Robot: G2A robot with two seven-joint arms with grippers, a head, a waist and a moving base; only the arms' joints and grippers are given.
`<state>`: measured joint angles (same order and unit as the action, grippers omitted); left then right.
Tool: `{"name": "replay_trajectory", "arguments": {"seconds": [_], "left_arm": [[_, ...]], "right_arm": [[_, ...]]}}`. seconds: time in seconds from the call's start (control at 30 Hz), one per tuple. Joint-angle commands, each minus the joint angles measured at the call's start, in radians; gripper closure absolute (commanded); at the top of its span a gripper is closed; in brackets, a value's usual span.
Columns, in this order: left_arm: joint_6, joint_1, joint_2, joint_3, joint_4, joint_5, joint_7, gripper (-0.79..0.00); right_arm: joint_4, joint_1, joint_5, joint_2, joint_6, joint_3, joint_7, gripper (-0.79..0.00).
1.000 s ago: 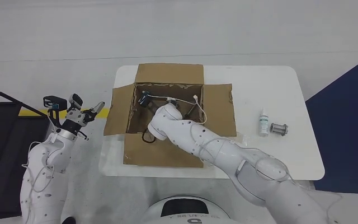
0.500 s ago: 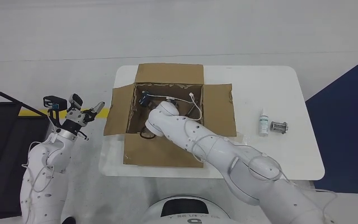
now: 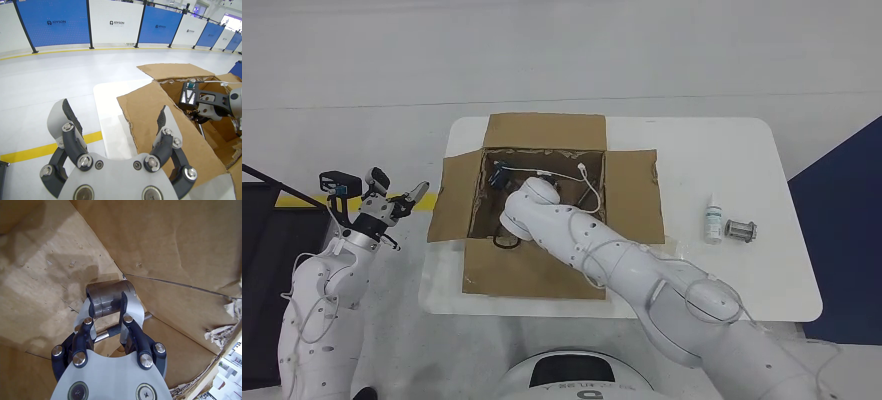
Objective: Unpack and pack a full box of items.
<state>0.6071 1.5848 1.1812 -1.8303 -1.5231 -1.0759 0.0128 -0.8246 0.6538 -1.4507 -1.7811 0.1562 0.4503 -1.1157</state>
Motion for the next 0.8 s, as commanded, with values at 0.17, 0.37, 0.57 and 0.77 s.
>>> {"name": "replay_trajectory", "arguments": {"seconds": [0.17, 0.37, 0.57, 0.77], "left_arm": [[0.0, 0.0, 0.0, 0.0, 0.0, 0.0, 0.0, -0.785], [0.0, 0.0, 0.0, 0.0, 0.0, 0.0, 0.0, -0.785], [0.0, 0.0, 0.0, 0.0, 0.0, 0.0, 0.0, -0.785], [0.0, 0.0, 0.0, 0.0, 0.0, 0.0, 0.0, -0.785]], "right_arm": [[-0.202, 0.077, -0.085, 0.053, -0.046, 0.063, -0.069, 0.0], [-0.384, 0.179, -0.218, 0.115, -0.056, 0.155, -0.122, 0.0], [-0.401, 0.23, -0.232, 0.132, -0.15, 0.195, -0.09, -0.215], [-0.299, 0.194, -0.19, 0.107, -0.171, 0.193, -0.052, -0.256]]}}
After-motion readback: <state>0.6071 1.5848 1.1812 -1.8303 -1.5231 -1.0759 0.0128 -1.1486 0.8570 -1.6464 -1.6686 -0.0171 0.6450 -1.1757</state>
